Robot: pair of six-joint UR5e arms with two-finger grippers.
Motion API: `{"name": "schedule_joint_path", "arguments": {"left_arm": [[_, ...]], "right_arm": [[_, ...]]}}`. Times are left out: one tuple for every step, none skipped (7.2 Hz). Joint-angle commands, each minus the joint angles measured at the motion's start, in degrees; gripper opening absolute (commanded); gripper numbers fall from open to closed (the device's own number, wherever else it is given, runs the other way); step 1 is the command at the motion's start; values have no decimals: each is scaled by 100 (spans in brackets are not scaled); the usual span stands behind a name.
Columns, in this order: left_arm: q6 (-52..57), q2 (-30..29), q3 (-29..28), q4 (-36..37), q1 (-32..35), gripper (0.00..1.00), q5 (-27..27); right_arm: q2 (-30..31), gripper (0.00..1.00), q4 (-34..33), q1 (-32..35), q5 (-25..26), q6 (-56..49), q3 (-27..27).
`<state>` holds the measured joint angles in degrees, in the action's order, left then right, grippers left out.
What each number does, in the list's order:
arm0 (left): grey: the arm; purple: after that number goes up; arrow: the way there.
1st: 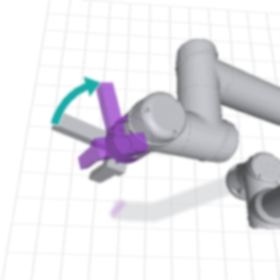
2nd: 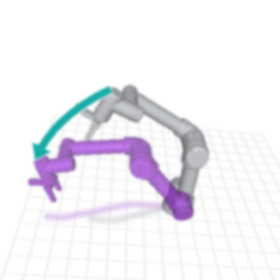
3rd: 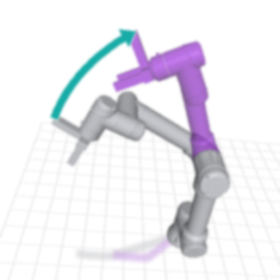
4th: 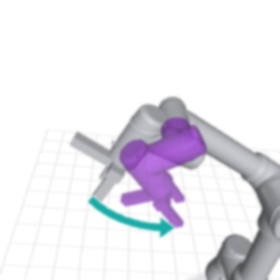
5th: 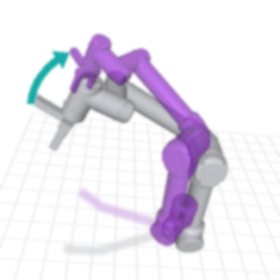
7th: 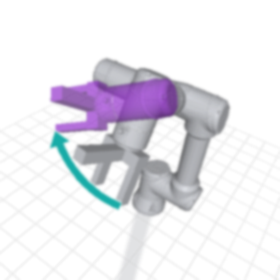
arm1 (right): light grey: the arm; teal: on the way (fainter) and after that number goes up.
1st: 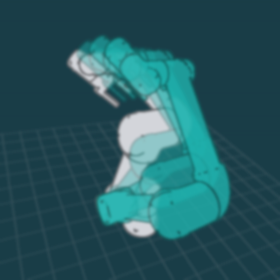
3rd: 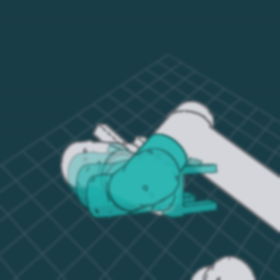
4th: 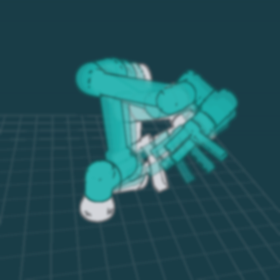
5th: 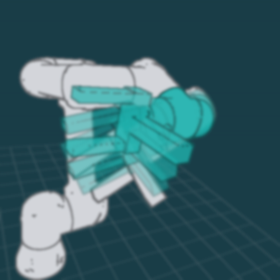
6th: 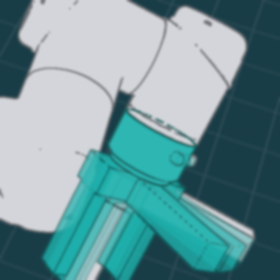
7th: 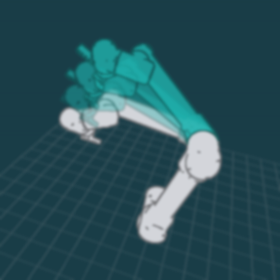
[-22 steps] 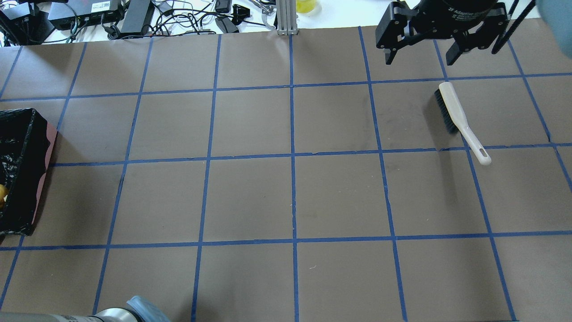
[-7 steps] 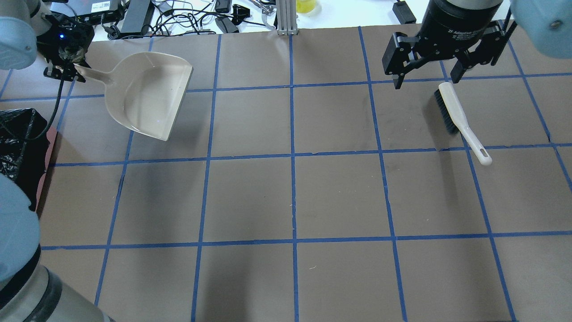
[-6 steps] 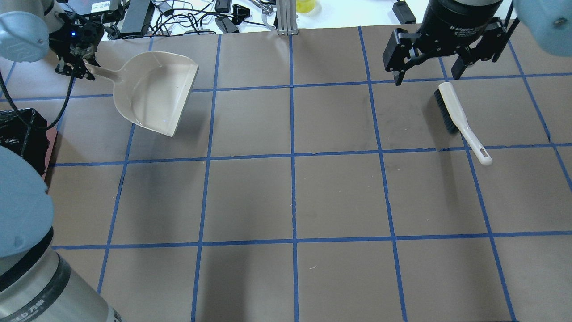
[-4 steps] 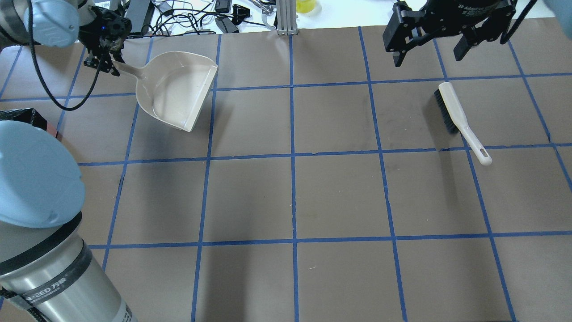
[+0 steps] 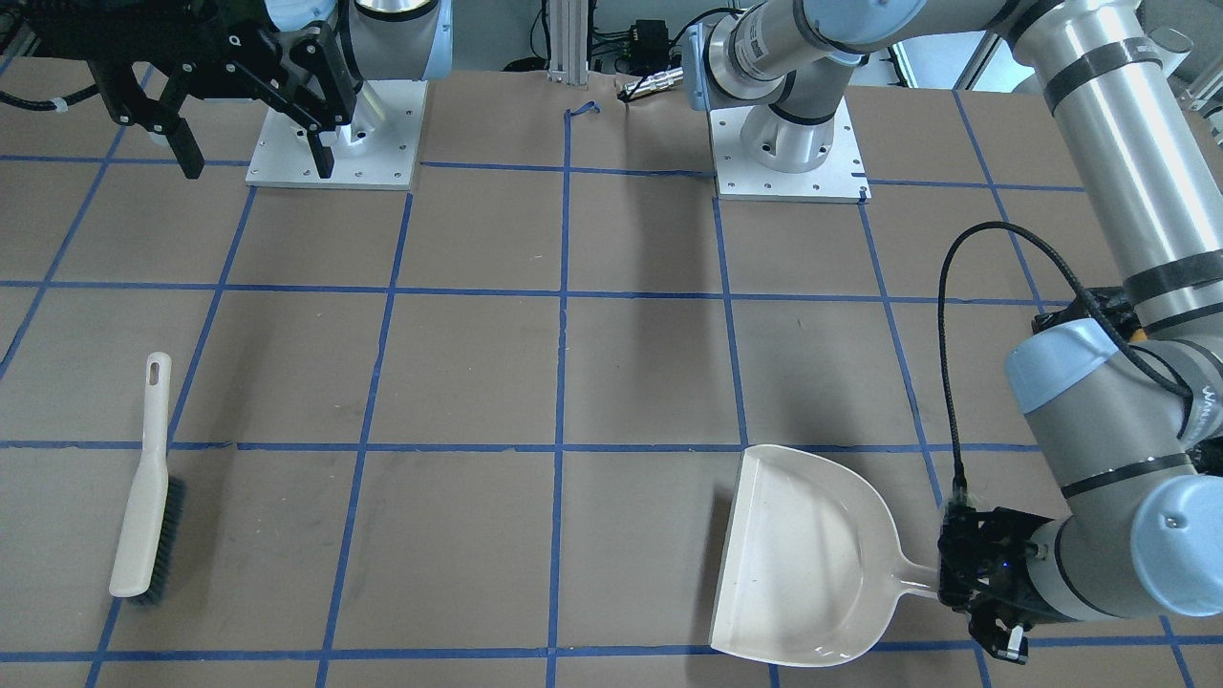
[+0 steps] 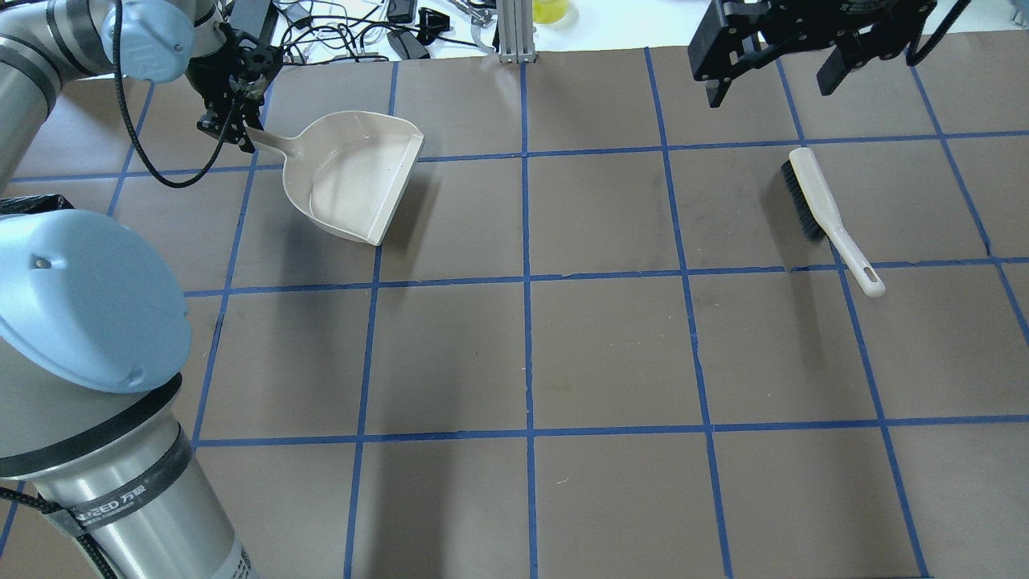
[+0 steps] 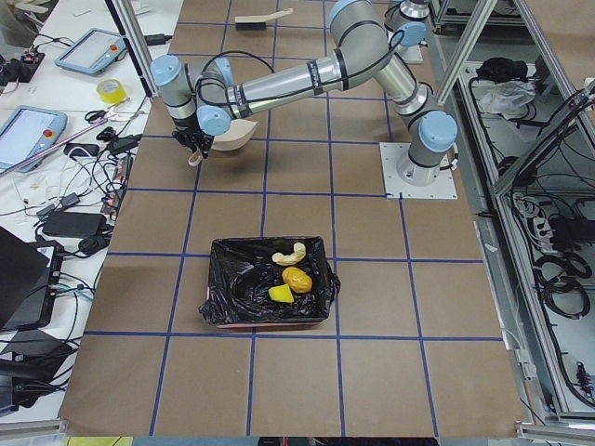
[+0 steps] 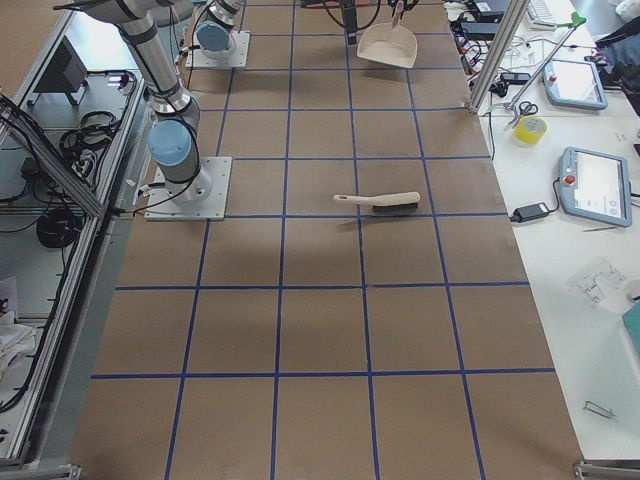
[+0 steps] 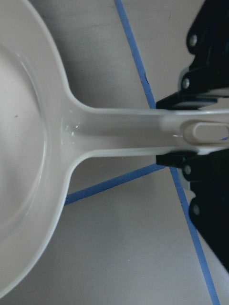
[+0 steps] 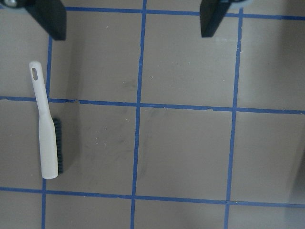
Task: Sweep and dump trash into bin
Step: 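Bring the empty dustpan back with the left gripper and set it on the table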
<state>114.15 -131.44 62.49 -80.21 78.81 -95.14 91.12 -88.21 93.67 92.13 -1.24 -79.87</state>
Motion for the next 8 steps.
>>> {"name": "schedule_joint_path", "arguments": {"left_arm": [[-1108,-13,236,-39,46,0,-5],[-1271,13,289,5,38,0,-13],[-1316,5,360,-4,55,0,-22],[-1316,48,421,5,55,0,-14],[-1325,31,413,5,64,0,-13],[-1317,74,430,5,107,0,-48],[-1308,75,431,14,203,44,-49],[-1316,83,448,14,248,63,-49]], "right_arm": [[-652,100,-621,-24,208,-447,-11],[-918,100,-766,-24,113,-448,33],[-921,100,-759,-42,-149,-430,50],[-895,100,-733,-25,-561,-413,42],[-886,100,-733,-51,-461,-421,42],[-912,100,-880,-146,-512,-508,42],[-886,100,-882,-174,-521,-474,-2],[-886,100,-873,-261,-495,-518,7]]}}
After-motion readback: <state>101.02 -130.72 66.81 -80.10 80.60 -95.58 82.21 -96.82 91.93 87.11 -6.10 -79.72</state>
